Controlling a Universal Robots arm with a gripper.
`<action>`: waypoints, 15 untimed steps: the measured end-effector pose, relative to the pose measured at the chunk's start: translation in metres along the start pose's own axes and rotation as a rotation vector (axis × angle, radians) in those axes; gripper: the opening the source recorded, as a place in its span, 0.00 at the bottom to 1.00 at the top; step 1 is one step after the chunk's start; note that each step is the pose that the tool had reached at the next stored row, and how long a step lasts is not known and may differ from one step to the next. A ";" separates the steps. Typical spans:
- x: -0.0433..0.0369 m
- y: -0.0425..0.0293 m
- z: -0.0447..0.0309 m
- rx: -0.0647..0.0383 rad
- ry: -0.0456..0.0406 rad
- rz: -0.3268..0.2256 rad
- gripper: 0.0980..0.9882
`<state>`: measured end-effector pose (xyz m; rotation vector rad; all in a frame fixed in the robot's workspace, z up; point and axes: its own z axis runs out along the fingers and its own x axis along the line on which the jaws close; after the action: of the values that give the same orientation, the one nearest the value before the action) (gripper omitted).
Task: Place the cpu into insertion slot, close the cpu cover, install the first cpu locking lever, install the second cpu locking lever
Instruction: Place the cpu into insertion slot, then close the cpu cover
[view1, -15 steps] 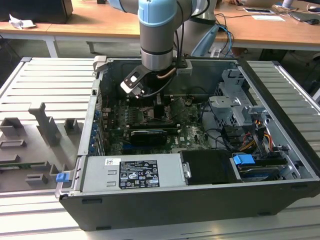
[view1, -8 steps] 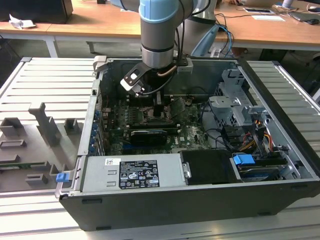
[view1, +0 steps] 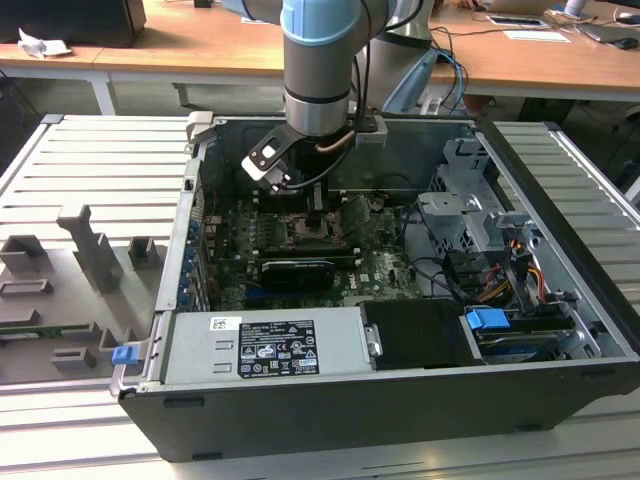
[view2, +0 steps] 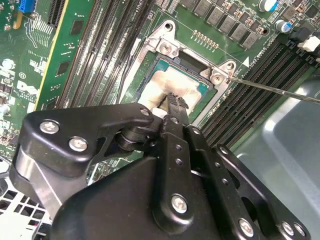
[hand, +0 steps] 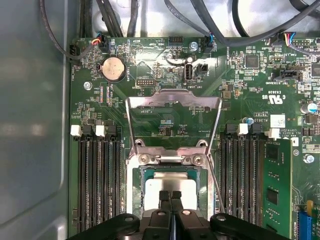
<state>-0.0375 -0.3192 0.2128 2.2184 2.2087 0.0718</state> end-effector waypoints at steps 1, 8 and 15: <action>0.0000 0.0000 -0.0002 0.000 0.0000 0.000 0.01; 0.0000 0.0001 -0.0018 0.000 -0.0001 0.000 0.01; 0.0003 -0.0003 -0.0147 0.000 -0.0002 0.000 0.01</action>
<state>-0.0384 -0.3192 0.2275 2.2183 2.2086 0.0716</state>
